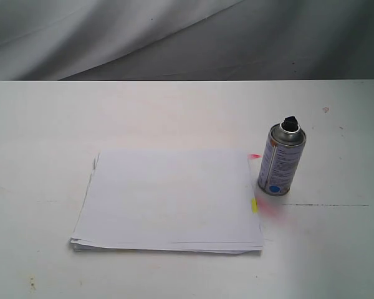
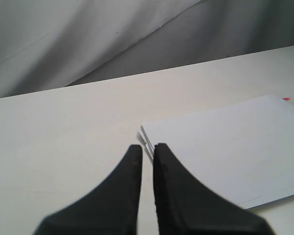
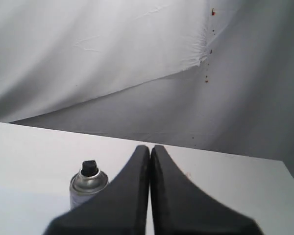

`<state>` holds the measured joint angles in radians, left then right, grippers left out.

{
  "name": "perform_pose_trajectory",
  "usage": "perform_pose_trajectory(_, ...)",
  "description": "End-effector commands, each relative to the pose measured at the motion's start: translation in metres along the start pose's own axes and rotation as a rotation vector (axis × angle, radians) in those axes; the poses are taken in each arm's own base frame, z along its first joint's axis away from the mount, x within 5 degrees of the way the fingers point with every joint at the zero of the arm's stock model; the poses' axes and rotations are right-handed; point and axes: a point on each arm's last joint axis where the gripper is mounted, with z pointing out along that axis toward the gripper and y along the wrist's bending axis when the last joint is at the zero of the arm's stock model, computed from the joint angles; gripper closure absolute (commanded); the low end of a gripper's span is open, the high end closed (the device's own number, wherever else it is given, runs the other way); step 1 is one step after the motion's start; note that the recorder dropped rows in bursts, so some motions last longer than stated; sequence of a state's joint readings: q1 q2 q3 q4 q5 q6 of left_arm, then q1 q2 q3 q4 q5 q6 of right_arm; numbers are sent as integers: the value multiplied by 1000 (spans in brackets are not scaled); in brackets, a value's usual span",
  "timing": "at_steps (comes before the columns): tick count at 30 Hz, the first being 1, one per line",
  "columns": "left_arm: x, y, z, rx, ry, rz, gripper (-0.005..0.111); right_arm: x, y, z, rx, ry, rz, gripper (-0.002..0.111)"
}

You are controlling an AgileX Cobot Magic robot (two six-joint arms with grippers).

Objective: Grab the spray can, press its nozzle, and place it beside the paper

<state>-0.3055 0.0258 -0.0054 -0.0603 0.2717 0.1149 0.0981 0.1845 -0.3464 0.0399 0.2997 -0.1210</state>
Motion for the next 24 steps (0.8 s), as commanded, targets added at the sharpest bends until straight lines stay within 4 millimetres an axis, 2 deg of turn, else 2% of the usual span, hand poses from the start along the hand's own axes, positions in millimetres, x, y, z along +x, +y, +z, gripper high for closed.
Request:
perform_pose_trajectory(1, 1, 0, 0, 0, -5, -12, 97, -19, -3, 15, 14, 29, -30, 108)
perform_pose_trajectory(6, 1, 0, 0, 0, -5, -12, 97, -19, -4, 42, 12, 64, -9, 108)
perform_pose_trajectory(10, 1, 0, 0, 0, -5, -12, 97, -17, -4, 61, 15, 77, 174, 108)
perform_pose_trajectory(13, 1, 0, 0, 0, -5, -12, 97, -11, 1, 73, -11, 132, 228, 108)
perform_pose_trajectory(16, 1, 0, 0, 0, -5, -12, 97, -6, 11, 82, -77, 168, 188, 108)
perform_pose_trajectory(21, 1, 0, 0, 0, -5, -12, 97, -6, 31, 101, -207, 112, 69, 108)
perform_pose_trajectory(24, 1, 0, 0, 0, -5, -12, 97, 3, 45, 116, -271, 134, 29, 108)
